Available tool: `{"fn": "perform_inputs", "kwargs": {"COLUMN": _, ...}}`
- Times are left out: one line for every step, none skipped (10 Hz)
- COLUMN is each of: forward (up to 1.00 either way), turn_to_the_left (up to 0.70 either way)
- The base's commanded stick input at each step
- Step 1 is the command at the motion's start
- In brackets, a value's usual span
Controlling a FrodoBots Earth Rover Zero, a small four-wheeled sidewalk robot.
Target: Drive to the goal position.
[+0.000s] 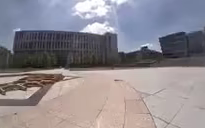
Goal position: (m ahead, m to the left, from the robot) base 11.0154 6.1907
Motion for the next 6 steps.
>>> {"fn": "perform_inputs", "kwargs": {"forward": 0.50, "turn_to_the_left": 0.00}}
{"fn": "perform_inputs", "kwargs": {"forward": 0.50, "turn_to_the_left": 0.00}}
{"fn": "perform_inputs", "kwargs": {"forward": 0.50, "turn_to_the_left": 0.00}}
{"fn": "perform_inputs", "kwargs": {"forward": 0.50, "turn_to_the_left": 0.00}}
{"fn": "perform_inputs", "kwargs": {"forward": 0.50, "turn_to_the_left": 0.00}}
{"fn": "perform_inputs", "kwargs": {"forward": 0.50, "turn_to_the_left": 0.00}}
